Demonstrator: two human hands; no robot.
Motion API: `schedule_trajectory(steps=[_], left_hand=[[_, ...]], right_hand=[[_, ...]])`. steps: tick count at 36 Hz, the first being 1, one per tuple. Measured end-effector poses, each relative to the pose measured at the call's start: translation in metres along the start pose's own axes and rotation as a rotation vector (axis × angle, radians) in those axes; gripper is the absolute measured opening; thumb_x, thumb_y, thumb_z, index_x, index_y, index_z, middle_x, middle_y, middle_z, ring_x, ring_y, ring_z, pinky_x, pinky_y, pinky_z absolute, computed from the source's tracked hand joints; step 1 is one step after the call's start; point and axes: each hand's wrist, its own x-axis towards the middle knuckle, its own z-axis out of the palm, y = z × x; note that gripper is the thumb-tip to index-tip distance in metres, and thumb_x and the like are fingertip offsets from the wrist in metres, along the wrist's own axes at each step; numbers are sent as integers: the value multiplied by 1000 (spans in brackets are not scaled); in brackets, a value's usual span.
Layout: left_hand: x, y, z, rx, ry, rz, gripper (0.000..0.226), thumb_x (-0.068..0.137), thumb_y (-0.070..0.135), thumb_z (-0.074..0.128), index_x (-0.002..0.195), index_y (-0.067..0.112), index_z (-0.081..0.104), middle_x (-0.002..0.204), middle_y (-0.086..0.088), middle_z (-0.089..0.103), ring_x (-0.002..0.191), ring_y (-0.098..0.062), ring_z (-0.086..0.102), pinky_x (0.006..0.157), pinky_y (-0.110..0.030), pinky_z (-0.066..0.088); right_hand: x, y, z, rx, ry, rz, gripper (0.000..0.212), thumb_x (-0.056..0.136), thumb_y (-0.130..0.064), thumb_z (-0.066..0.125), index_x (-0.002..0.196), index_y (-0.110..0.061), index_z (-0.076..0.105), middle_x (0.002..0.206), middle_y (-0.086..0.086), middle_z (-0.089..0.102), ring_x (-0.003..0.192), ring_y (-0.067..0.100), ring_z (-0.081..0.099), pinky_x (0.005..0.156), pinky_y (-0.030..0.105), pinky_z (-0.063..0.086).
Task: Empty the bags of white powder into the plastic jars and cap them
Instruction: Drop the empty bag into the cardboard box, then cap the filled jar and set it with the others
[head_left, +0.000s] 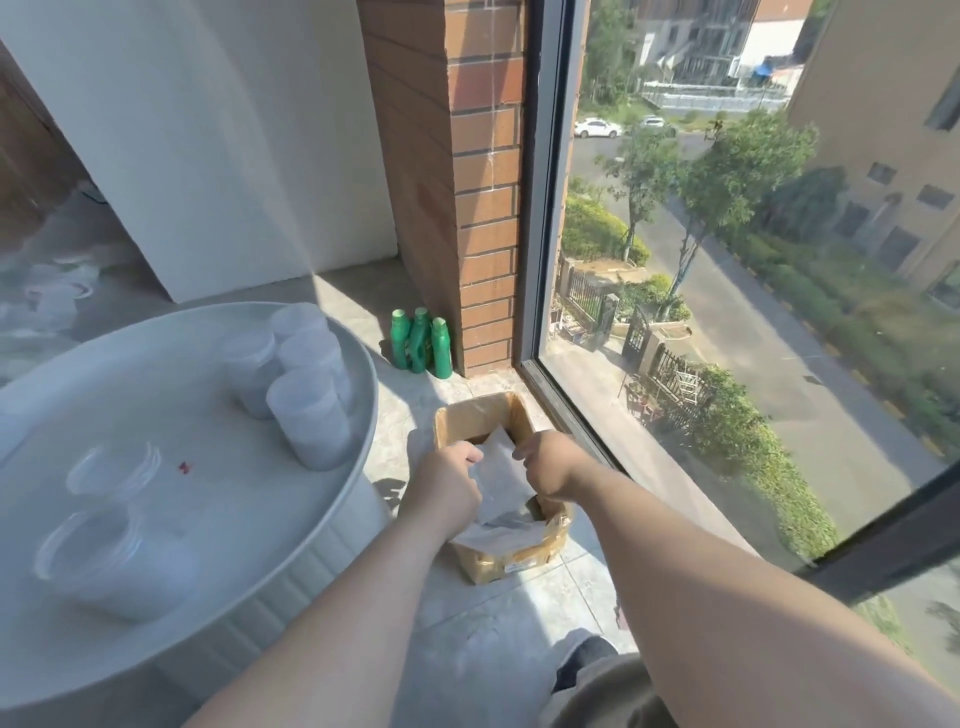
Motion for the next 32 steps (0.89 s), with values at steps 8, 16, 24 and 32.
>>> schedule_trajectory(steps=[8,16,24,32], left_hand=[[-35,27,-50,-54,191,148,40,88,4,46,118,24,63,116,5,66,100,-14,61,84,-25,49],[-88,22,-124,-147,408,262,33,89,3,51,110,23,68,100,9,68,94,-10,63,85,-23,51],[-130,-35,-193,-199,717,295,17,91,13,58,97,26,66,92,13,71,85,-9,69,83,-33,56],[-152,-119,-250,-189,1095,-102,14,91,7,55,100,12,64,94,0,67,92,-25,62,71,-22,36]], right_hand=[[-38,-68,-31,-110,170,-192,46,89,1,44,124,-14,70,122,7,71,108,27,67,88,25,50],[-84,-142,-34,-36,278,-355,28,91,-14,52,91,-31,75,99,-1,72,87,20,66,73,28,54],[-119,-214,5,6,141,-496,21,86,-11,62,95,-19,79,96,-4,76,91,19,69,87,35,56],[-116,-256,77,99,-182,-469,43,75,-20,86,114,-18,66,91,-11,65,82,10,62,72,19,49]])
